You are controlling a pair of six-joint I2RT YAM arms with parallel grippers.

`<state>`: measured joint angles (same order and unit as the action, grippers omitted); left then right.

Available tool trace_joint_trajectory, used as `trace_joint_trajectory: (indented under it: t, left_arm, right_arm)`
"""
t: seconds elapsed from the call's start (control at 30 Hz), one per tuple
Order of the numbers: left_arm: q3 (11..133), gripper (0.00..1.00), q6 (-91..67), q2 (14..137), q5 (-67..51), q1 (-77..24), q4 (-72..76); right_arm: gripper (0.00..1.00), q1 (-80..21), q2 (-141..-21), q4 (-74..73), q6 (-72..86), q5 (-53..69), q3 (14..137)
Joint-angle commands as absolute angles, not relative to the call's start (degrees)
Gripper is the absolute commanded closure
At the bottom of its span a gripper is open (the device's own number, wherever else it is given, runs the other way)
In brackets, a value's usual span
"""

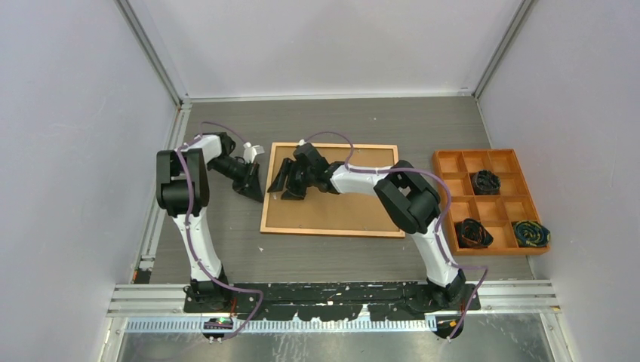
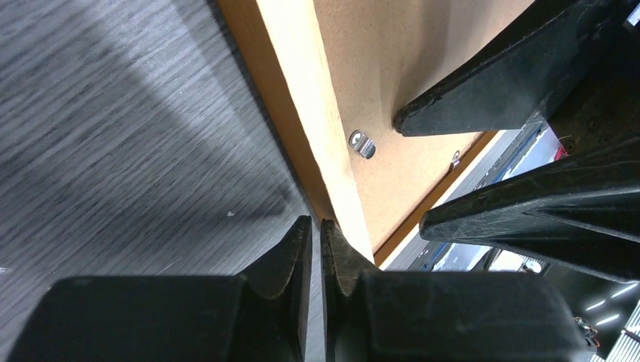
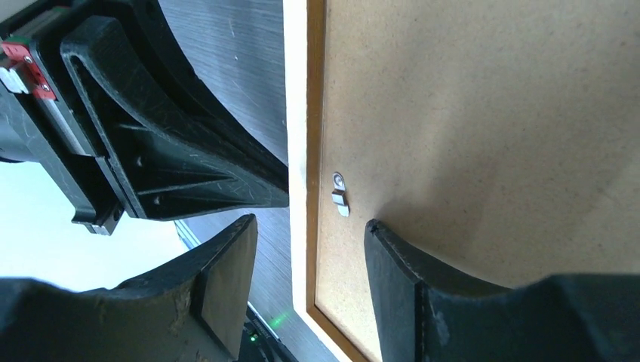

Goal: Put the photo into the frame
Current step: Install the photo frame at the center of the board.

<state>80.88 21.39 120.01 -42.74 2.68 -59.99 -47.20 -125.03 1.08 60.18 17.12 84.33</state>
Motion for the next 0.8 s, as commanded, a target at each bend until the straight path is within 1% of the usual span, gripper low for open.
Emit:
trace_joint_trajectory:
  t: [0.0, 0.77]
  left_arm:
    - [81.12, 0.9, 21.17, 119.97, -42.64, 2.21, -59.94]
    - [80.51, 0.93, 20.92, 119.73, -42.28, 1.71, -59.3]
  right_arm:
    - [0.41, -47.55, -126.3, 2.94, 60.33, 17.28, 87.02]
    - [0.46, -48.93, -129.44, 5.57, 62.96, 19.25, 88.59]
